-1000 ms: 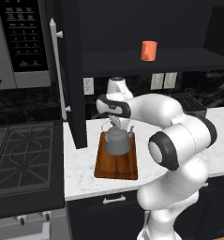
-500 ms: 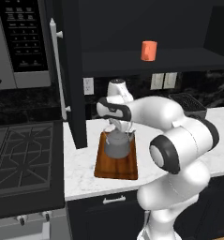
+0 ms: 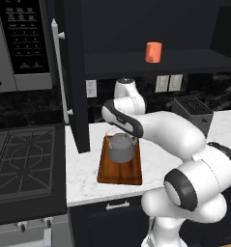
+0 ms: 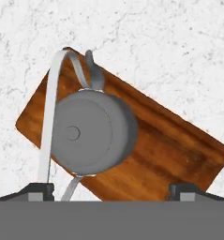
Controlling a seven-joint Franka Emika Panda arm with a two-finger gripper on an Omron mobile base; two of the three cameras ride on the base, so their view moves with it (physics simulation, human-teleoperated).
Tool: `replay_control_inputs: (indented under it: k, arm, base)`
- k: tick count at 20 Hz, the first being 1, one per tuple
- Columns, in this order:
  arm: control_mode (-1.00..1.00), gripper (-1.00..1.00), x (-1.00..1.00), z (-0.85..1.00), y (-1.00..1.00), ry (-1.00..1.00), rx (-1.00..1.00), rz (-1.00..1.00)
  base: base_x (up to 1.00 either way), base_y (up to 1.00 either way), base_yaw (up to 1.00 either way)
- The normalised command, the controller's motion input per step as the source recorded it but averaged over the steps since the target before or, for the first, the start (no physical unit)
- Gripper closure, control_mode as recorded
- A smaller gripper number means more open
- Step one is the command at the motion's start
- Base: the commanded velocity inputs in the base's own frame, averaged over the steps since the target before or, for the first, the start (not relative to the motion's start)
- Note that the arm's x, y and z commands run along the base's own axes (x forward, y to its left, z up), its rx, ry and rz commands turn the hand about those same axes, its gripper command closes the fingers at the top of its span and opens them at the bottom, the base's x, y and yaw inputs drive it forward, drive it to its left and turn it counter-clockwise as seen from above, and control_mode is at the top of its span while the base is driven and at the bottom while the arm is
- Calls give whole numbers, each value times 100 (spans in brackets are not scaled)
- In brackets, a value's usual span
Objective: Pick the kettle from the counter and place it on the tray. Then pick the mug from the cabinet and place it on the tray. Then close the cabinet doors.
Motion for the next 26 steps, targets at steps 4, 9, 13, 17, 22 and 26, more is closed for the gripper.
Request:
replay_control_inputs:
  k: [4, 9, 13, 17, 22, 26]
  arm:
    - [-100, -100, -91, 93, -31, -5, -4, 0]
    - [-100, -100, -88, 100, -28, -3, -7, 4]
    - [-100, -100, -12, 15, -22, 1, -3, 12]
    - [-100, -100, -2, 0, -56, -2, 2, 8]
    - [-100, -100, -33, 57, -91, -17, -13, 48]
    - [-100, -100, -18, 97, -36, -14, -32, 49]
  base:
    - [0, 0, 0]
    - [0, 0, 0]
    - [0, 0, 0]
    - [0, 0, 0]
    - [0, 0, 0]
    - [0, 0, 0]
